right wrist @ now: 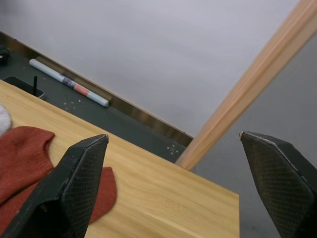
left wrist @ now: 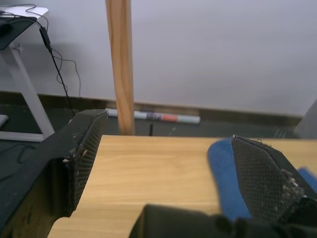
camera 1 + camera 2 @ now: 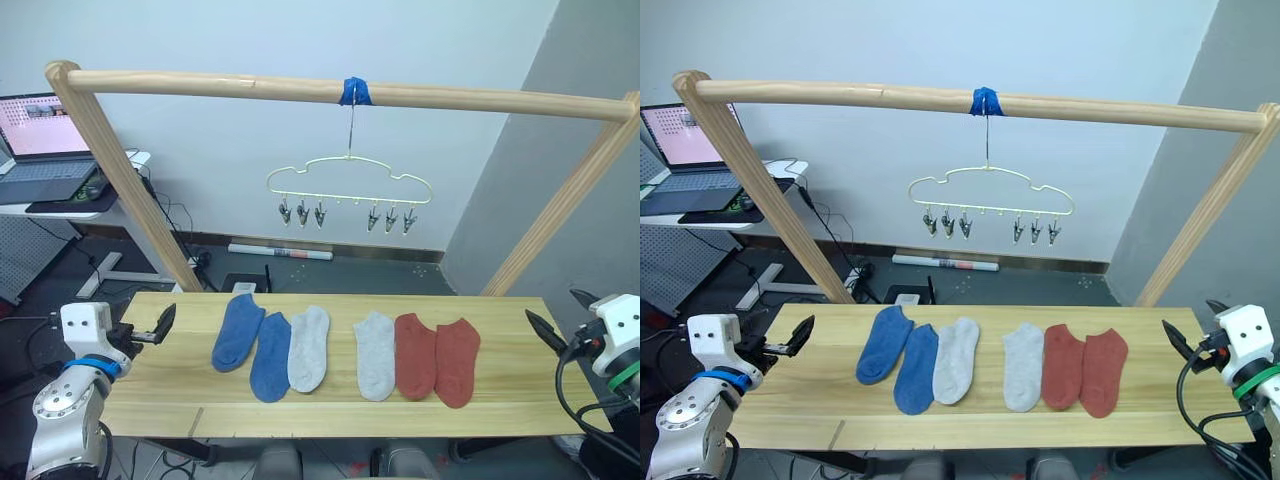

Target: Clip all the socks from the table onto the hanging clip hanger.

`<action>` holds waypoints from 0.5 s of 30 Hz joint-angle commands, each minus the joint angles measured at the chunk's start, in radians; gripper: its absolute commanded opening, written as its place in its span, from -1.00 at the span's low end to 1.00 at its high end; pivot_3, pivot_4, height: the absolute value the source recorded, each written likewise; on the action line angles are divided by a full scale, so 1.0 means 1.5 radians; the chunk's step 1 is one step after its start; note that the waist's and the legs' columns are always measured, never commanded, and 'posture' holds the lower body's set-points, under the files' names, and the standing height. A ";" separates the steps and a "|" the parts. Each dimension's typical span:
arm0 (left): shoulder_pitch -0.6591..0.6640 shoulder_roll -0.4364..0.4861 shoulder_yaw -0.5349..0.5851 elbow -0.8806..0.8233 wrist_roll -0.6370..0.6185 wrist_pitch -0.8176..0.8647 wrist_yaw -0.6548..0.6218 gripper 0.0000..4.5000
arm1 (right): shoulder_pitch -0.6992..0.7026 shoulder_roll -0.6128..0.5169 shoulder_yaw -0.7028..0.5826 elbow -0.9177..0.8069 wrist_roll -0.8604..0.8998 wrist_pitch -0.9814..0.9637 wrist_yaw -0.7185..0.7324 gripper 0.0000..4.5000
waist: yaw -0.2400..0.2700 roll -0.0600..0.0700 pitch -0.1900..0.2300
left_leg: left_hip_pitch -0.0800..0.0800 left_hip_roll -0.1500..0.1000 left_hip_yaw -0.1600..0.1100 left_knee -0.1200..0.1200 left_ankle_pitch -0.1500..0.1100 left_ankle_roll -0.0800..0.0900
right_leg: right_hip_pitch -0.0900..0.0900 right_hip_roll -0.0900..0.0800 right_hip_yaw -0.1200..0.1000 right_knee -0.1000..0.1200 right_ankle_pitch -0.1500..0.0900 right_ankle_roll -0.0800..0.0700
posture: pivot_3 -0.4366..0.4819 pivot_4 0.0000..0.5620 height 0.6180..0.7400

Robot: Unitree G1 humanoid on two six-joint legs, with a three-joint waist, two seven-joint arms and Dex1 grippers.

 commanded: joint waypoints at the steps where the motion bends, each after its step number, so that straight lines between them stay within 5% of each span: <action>1: -0.024 -0.003 -0.005 -0.039 0.031 -0.022 0.040 1.00 | 0.000 0.001 0.000 -0.055 0.018 0.012 -0.001 0.98 | 0.000 0.000 0.000 | 0.000 0.000 0.000 0.000 0.000 0.000 | 0.000 0.000 0.000 0.000 0.000 0.000 | 0.12 -0.70 1.00; 5: -0.033 -0.013 -0.021 -0.061 0.039 0.006 0.054 1.00 | 0.007 0.005 0.003 -0.085 0.027 0.034 -0.005 0.98 | 0.000 0.002 0.002 | 0.000 0.000 0.000 0.000 0.000 0.000 | 0.000 0.000 0.000 0.000 0.000 0.000 | 0.09 -0.67 1.00; 15: -0.103 -0.037 -0.110 -0.212 0.004 0.129 0.008 1.00 | 0.012 -0.014 0.045 -0.358 0.109 0.198 -0.019 0.98 | -0.013 0.006 0.052 | 0.000 0.000 0.000 0.001 0.000 0.000 | 0.000 0.000 0.002 0.001 0.000 0.000 | -0.17 -0.17 1.00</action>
